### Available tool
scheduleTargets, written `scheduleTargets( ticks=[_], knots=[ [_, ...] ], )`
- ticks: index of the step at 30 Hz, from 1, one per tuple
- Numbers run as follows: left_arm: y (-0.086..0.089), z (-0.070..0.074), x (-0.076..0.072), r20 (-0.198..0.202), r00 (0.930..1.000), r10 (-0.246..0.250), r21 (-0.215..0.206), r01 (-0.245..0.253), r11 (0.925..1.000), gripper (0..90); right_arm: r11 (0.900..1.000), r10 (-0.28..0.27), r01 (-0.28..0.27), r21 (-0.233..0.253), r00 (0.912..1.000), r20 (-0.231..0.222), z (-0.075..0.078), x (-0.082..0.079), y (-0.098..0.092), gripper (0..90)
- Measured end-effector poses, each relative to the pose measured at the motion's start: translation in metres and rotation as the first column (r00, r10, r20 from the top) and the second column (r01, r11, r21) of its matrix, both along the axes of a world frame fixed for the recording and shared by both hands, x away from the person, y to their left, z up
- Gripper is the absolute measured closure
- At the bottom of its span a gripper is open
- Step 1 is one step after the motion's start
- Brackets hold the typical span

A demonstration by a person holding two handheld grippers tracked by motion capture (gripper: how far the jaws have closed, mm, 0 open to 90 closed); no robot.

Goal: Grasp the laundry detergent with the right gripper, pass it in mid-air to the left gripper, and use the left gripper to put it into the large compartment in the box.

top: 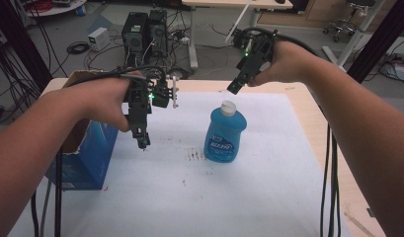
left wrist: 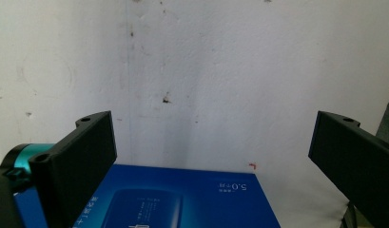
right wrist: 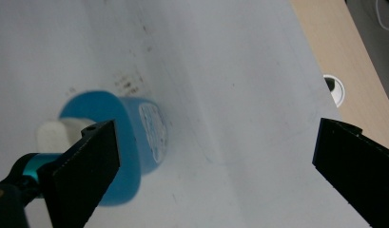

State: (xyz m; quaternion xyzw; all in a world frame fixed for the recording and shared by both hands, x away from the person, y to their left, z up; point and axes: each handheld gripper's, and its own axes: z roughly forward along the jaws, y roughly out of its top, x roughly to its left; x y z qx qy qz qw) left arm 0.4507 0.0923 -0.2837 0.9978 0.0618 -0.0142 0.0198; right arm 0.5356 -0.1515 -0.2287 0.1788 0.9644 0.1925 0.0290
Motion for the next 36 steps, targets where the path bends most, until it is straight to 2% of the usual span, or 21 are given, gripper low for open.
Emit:
scheduleTargets(
  ticks=[3, 7, 9, 11, 12, 16, 25, 28, 32, 36],
  knots=[
    [0.002, 0.002, -0.002, 0.008, 1.0, 0.003, -0.002, -0.003, 1.0, 1.9, 0.998, -0.024, 0.023, 0.056, 0.9996, 0.012, 0.0, -0.006, -0.006, 1.2],
    [0.003, 0.003, -0.004, 0.018, 0.9998, 0.007, -0.003, -0.007, 1.0, 1.9, 0.99, -0.078, 0.073, 0.121, 0.9963, 0.036, 0.004, -0.013, -0.021, 1.1],
    [0.002, 0.005, -0.006, 0.02, 0.9998, 0.002, 0.003, -0.002, 1.0, 1.9, 0.982, -0.108, 0.098, 0.163, 0.9929, 0.05, 0.006, -0.017, -0.031, 1.2],
    [0.0, 0.005, -0.008, 0.02, 0.9998, -0.004, 0.006, 0.004, 1.0, 1.9, 0.968, -0.145, 0.131, 0.215, 0.988, 0.052, 0.007, -0.023, -0.044, 1.2],
    [0.0, 0.005, -0.008, 0.02, 0.9998, -0.004, 0.006, 0.004, 1.0, 1.9, 0.964, -0.154, 0.137, 0.227, 0.9863, 0.06, 0.006, -0.025, -0.048, 1.1],
    [-0.001, 0.006, -0.01, 0.021, 0.9997, -0.01, 0.009, 0.01, 0.9999, 1.9, 0.955, -0.18, 0.159, 0.249, 0.9816, 0.063, 0.003, -0.035, -0.062, 1.2],
    [-0.001, 0.007, -0.013, 0.023, 0.9997, -0.011, 0.007, 0.011, 0.9999, 1.9, 0.943, -0.228, 0.202, 0.264, 0.9712, 0.07, -0.005, -0.063, -0.098, 1.2],
    [-0.001, 0.007, -0.014, 0.024, 0.9996, -0.012, 0.006, 0.012, 0.9999, 1.9, 0.934, -0.245, 0.215, 0.286, 0.9669, 0.072, -0.007, -0.072, -0.11, 1.2],
    [-0.003, 0.008, -0.016, 0.026, 0.9995, -0.016, 0.008, 0.015, 0.9998, 1.9, 0.916, -0.257, 0.217, 0.337, 0.963, 0.079, -0.011, -0.086, -0.121, 1.1],
    [-0.005, 0.008, -0.017, 0.026, 0.9994, -0.02, 0.01, 0.02, 0.9997, 1.9, 0.912, -0.259, 0.209, 0.354, 0.9607, 0.1, -0.018, -0.098, -0.124, 1.2]
  ],
)
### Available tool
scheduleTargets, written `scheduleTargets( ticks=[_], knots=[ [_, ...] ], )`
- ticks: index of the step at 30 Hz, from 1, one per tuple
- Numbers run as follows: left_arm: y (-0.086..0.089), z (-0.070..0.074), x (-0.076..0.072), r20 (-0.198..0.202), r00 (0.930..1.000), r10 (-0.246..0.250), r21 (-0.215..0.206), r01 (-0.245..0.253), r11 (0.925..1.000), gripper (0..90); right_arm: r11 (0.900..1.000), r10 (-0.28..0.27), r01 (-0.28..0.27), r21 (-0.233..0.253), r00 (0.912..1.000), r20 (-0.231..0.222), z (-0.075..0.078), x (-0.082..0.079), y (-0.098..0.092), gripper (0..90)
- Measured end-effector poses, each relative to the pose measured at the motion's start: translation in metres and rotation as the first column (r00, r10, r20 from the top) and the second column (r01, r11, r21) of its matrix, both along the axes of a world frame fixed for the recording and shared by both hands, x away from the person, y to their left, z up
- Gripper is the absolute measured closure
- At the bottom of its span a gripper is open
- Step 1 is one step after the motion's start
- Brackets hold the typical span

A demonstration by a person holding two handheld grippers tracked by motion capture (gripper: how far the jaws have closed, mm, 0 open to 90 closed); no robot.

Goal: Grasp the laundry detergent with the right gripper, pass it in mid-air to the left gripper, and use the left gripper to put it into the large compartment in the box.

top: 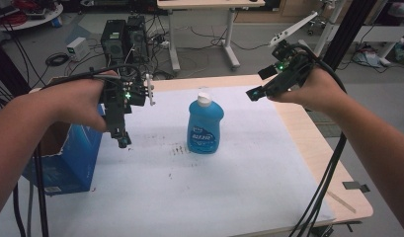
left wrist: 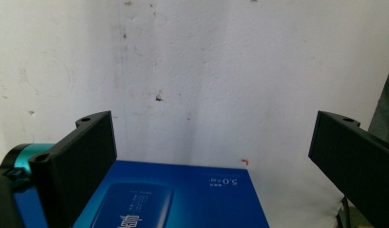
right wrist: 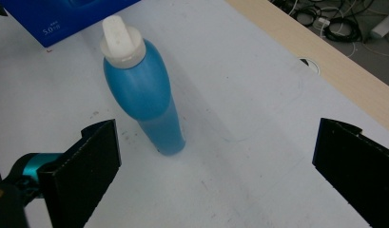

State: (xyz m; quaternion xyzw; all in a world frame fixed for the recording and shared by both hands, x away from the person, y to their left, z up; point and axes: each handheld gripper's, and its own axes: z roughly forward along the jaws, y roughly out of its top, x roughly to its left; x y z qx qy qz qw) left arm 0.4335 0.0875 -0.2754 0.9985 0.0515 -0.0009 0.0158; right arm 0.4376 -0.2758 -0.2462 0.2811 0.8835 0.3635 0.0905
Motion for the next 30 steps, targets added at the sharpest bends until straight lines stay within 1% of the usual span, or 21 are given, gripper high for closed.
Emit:
scheduleTargets(
  ticks=[3, 5, 6, 8, 9, 12, 15, 17, 25, 27, 28, 29, 30],
  knots=[
    [-0.001, 0.0, -0.001, 0.003, 1.0, -0.007, 0.0, 0.007, 1.0, 1.9, 1.0, 0.003, -0.004, 0.024, 0.9998, 0.02, -0.004, -0.01, -0.002, 1.2],
    [-0.001, 0.001, -0.002, 0.002, 1.0, -0.002, 0.0, 0.002, 1.0, 1.9, 0.999, 0.003, -0.004, 0.042, 0.9993, 0.037, -0.008, -0.019, -0.005, 1.1],
    [0.0, 0.001, -0.003, 0.0, 1.0, -0.002, 0.003, 0.002, 1.0, 1.9, 0.999, 0.001, -0.003, 0.045, 0.9992, 0.04, -0.009, -0.021, -0.005, 1.1],
    [0.0, 0.001, -0.003, 0.002, 1.0, -0.006, 0.005, 0.006, 1.0, 1.9, 0.998, -0.002, -0.001, 0.058, 0.9983, 0.058, -0.014, -0.03, -0.009, 1.1],
    [0.0, 0.001, -0.003, 0.003, 1.0, -0.004, 0.006, 0.004, 1.0, 1.9, 0.998, -0.001, -0.003, 0.064, 0.9982, 0.06, -0.016, -0.034, -0.01, 1.1],
    [0.0, 0.002, -0.004, 0.004, 1.0, -0.007, 0.007, 0.007, 1.0, 1.9, 0.996, 0.0, -0.005, 0.085, 0.9982, 0.06, -0.026, -0.046, -0.014, 1.1],
    [-0.001, 0.002, -0.006, 0.003, 1.0, -0.006, 0.006, 0.006, 1.0, 1.9, 0.995, 0.003, -0.01, 0.102, 0.9979, 0.064, -0.037, -0.054, -0.014, 1.1],
    [-0.001, 0.003, -0.006, 0.006, 0.9999, -0.008, 0.01, 0.008, 0.9999, 1.9, 0.994, 0.001, -0.009, 0.106, 0.997, 0.078, -0.046, -0.059, -0.013, 1.1],
    [-0.001, 0.002, -0.007, 0.002, 1.0, -0.008, 0.015, 0.008, 0.9999, 1.9, 0.989, 0.025, -0.039, 0.146, 0.9947, 0.099, -0.08, -0.07, 0.001, 1.1],
    [-0.001, 0.002, -0.007, 0.002, 1.0, -0.009, 0.013, 0.009, 0.9999, 1.9, 0.988, 0.031, -0.046, 0.149, 0.9944, 0.101, -0.089, -0.07, 0.006, 1.1],
    [-0.001, 0.002, -0.007, 0.002, 1.0, -0.009, 0.014, 0.008, 0.9999, 1.9, 0.987, 0.035, -0.049, 0.153, 0.9949, 0.094, -0.093, -0.069, 0.008, 1.1],
    [-0.001, 0.002, -0.007, 0.002, 1.0, -0.009, 0.014, 0.008, 0.9999, 1.9, 0.987, 0.035, -0.049, 0.153, 0.9949, 0.094, -0.093, -0.069, 0.008, 1.1],
    [0.0, 0.002, -0.007, -0.001, 1.0, -0.003, 0.013, 0.003, 0.9999, 1.9, 0.987, 0.035, -0.05, 0.152, 0.9946, 0.098, -0.097, -0.068, 0.011, 1.1]
  ],
)
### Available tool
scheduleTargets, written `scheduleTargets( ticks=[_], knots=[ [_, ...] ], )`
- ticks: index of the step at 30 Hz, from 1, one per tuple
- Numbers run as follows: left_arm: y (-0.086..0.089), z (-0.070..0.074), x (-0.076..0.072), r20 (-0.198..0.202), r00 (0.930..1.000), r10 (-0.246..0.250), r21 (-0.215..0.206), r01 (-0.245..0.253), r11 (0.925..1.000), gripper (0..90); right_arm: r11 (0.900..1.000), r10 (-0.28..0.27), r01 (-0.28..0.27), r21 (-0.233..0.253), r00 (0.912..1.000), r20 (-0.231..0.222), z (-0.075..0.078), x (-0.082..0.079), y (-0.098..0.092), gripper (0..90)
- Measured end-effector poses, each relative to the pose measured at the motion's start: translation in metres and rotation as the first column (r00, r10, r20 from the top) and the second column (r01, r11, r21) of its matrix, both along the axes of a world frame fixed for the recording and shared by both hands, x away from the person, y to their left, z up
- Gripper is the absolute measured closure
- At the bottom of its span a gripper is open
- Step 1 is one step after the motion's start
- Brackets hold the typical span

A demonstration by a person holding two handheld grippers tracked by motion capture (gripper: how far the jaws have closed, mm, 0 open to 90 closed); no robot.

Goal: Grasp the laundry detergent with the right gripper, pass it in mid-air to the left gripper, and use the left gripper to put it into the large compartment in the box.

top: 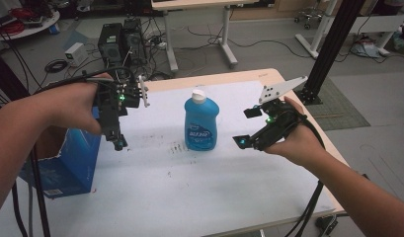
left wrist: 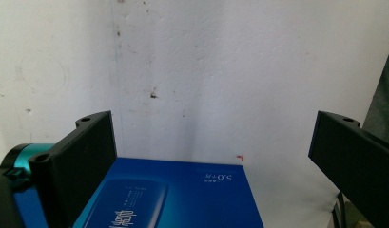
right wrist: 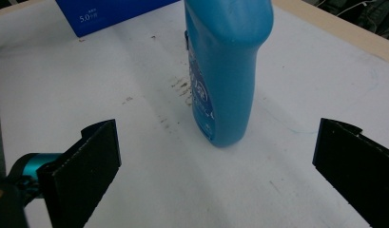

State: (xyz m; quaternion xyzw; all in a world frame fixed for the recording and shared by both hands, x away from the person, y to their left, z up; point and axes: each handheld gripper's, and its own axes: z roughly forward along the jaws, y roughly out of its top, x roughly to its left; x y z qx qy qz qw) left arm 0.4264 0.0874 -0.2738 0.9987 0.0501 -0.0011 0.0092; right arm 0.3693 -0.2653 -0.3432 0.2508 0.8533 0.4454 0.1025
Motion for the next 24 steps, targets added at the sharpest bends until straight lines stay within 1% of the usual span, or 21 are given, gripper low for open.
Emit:
scheduleTargets(
  ticks=[1, 2, 8, 13, 20, 24],
  knots=[
    [0.0, 0.0, 0.0, 0.002, 1.0, -0.004, 0.001, 0.004, 1.0, 1.9, 1.0, 0.003, -0.003, 0.005, 1.0, -0.007, -0.007, 0.002, 0.004, 1.1],
    [0.001, 0.0, 0.0, 0.001, 1.0, -0.003, 0.003, 0.003, 1.0, 1.9, 1.0, 0.009, -0.009, 0.01, 0.9999, -0.01, -0.01, 0.004, 0.006, 1.1],
    [0.003, 0.0, 0.002, 0.0, 1.0, 0.003, 0.004, -0.003, 1.0, 1.9, 0.999, 0.025, -0.025, 0.035, 0.9994, -0.022, -0.023, 0.014, 0.015, 1.1],
    [0.006, 0.001, 0.002, 0.0, 1.0, 0.007, 0.003, -0.007, 1.0, 1.9, 0.998, 0.027, -0.024, 0.061, 0.999, -0.037, -0.03, 0.026, 0.021, 1.1],
    [0.009, 0.001, 0.001, -0.003, 0.9999, 0.013, 0.005, -0.013, 0.9999, 1.9, 0.996, 0.032, -0.027, 0.081, 0.9974, -0.064, -0.041, 0.04, 0.027, 1.0],
    [0.01, 0.001, 0.002, 0.0, 0.9999, 0.015, 0.001, -0.015, 0.9999, 1.9, 0.996, 0.038, -0.032, 0.083, 0.9974, -0.062, -0.043, 0.046, 0.032, 1.1]
  ],
)
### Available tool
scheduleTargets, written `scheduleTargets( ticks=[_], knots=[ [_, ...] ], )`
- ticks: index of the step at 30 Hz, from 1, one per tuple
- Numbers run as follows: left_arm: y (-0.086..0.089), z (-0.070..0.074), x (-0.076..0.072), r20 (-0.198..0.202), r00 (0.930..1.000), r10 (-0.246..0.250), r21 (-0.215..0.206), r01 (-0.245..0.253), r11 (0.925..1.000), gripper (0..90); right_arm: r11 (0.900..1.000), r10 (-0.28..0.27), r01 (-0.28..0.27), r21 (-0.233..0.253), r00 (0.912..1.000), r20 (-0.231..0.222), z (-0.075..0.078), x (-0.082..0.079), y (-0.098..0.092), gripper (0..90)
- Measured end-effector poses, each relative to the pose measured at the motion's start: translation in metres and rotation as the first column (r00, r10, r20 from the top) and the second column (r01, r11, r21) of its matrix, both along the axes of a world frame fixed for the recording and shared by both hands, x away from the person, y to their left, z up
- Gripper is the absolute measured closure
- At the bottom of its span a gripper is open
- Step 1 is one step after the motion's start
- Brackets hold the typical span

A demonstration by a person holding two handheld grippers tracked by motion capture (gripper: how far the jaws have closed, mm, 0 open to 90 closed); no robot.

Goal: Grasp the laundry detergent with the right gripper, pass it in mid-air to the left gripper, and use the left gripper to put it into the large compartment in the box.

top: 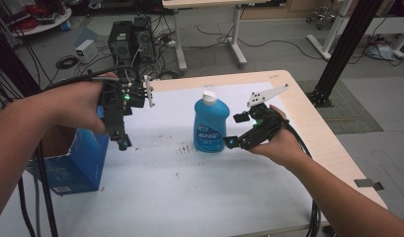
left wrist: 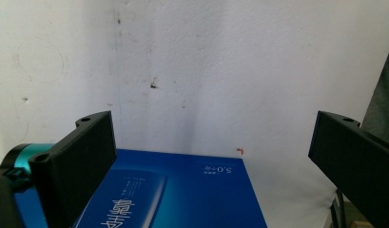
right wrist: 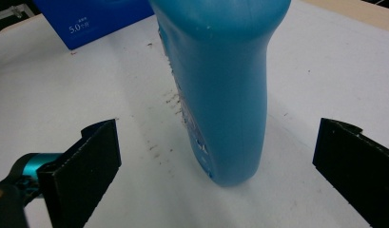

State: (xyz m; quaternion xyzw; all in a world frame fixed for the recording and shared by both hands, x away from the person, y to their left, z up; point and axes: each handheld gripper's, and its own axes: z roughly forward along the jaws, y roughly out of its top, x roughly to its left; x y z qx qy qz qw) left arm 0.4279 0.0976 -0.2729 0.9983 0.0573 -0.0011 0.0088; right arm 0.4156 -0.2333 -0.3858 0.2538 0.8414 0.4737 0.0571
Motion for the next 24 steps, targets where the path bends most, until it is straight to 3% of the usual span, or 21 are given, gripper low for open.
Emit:
scheduleTargets(
  ticks=[14, 24],
  knots=[
    [0.004, -0.004, 0.0, -0.005, 1.0, 0.002, -0.004, -0.002, 1.0, 1.9, 0.999, 0.035, -0.035, 0.0, 0.9989, -0.032, -0.012, 0.016, 0.019, 1.0],
    [0.007, -0.007, 0.004, -0.012, 0.9999, 0.005, 0.0, -0.005, 1.0, 1.9, 0.998, 0.059, -0.058, 0.038, 0.9976, -0.036, -0.022, 0.026, 0.028, 1.1]
  ],
)
